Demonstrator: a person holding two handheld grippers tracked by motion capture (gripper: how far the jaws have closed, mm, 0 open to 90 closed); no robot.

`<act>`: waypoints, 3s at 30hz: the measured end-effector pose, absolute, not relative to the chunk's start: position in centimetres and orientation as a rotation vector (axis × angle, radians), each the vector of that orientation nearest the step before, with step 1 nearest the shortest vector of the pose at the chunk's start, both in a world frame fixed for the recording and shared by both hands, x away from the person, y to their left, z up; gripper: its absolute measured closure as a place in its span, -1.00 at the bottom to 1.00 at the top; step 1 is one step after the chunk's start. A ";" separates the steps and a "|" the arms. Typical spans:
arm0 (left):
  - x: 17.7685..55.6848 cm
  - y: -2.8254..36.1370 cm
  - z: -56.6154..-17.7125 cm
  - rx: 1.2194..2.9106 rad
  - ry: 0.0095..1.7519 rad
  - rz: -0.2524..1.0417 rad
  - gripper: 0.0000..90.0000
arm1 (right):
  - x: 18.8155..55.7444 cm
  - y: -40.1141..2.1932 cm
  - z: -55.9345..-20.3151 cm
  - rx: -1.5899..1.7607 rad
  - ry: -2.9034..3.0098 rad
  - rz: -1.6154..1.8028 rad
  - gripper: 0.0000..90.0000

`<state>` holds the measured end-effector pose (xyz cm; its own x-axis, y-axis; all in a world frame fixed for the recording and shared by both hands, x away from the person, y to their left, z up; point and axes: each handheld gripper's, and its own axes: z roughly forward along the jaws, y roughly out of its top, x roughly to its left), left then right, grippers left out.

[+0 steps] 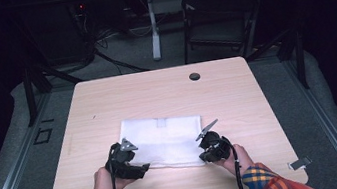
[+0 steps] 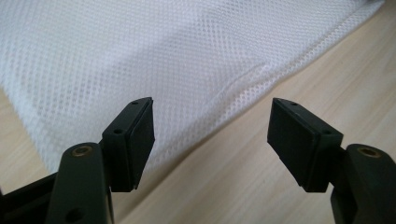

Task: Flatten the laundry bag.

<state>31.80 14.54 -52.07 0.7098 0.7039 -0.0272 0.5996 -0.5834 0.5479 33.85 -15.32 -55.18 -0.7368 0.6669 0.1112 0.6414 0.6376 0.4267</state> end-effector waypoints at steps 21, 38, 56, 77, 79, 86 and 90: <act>34.5 11.9 -54.4 2.512 0.858 0.170 -0.02 | 34.0 -15.6 -55.2 1.133 2.776 0.703 1.00; 34.2 11.0 -55.4 2.568 0.828 0.127 0.56 | 34.0 -15.9 -55.2 1.144 2.766 0.689 1.00; 33.6 10.5 -55.1 2.575 0.778 0.130 0.94 | 33.0 -15.1 -54.1 1.075 2.802 0.746 0.59; 33.3 11.0 -53.4 2.477 0.733 0.234 0.95 | 32.5 -12.8 -55.3 0.939 2.745 0.764 1.00; 33.3 11.0 -53.4 2.477 0.730 0.232 0.95 | 32.6 -12.7 -55.6 0.948 2.727 0.779 1.00; 33.3 11.2 -53.2 2.465 0.727 0.223 0.95 | 32.8 -12.6 -56.0 0.973 2.725 0.752 1.00; 33.3 11.3 -52.8 2.454 0.727 0.225 0.95 | 32.9 -12.7 -55.9 0.985 2.746 0.740 1.00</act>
